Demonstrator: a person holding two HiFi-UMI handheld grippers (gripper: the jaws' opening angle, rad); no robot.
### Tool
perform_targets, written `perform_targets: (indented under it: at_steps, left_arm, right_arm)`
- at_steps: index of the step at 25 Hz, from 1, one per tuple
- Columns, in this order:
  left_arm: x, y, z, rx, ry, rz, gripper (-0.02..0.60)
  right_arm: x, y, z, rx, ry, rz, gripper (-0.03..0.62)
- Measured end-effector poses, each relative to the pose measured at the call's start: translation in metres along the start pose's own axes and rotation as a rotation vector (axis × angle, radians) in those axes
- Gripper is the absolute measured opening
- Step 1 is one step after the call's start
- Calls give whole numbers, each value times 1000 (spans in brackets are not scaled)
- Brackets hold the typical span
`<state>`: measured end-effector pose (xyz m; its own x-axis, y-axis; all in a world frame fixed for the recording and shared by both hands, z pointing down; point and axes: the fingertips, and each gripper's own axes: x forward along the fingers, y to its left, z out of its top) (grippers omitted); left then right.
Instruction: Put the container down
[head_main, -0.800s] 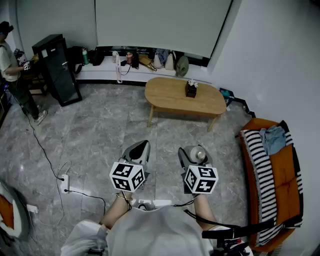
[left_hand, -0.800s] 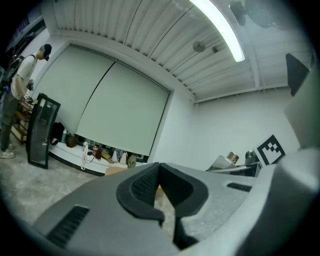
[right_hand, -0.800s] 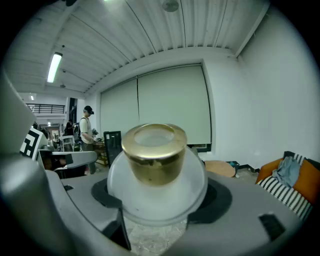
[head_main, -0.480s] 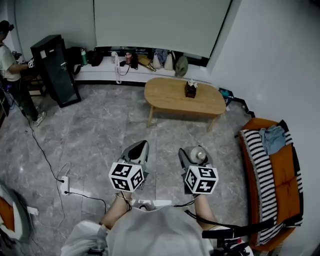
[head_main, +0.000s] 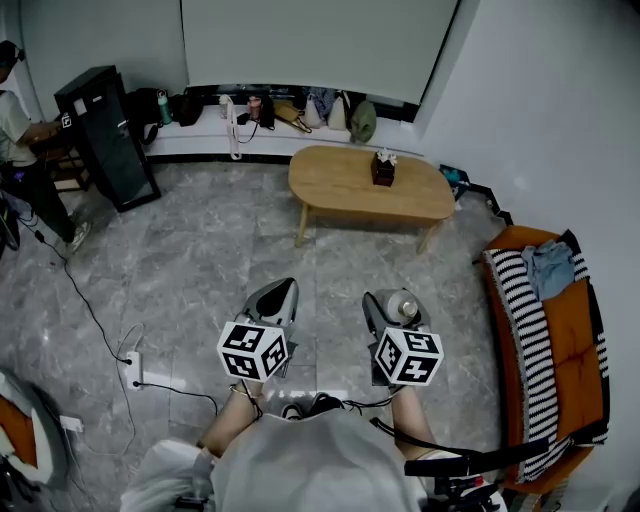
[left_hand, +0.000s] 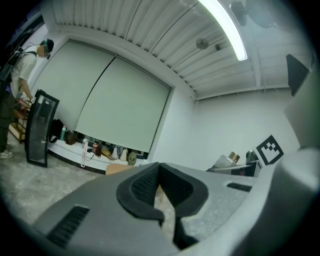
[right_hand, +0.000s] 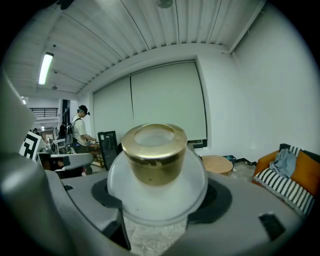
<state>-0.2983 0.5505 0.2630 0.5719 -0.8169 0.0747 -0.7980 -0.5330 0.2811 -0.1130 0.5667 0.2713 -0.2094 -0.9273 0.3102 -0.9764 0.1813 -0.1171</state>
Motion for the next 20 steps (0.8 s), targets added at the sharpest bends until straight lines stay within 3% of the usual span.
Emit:
perform_targets:
  at_steps: [10,20]
  left_arm:
    - [32,27,1,9,7,19,8]
    - [123,58,24,17,-6,42,8]
  right_arm:
    - [41,-20,6,24,2,-22,353]
    - [127,-65,43,20,-2,-4,353]
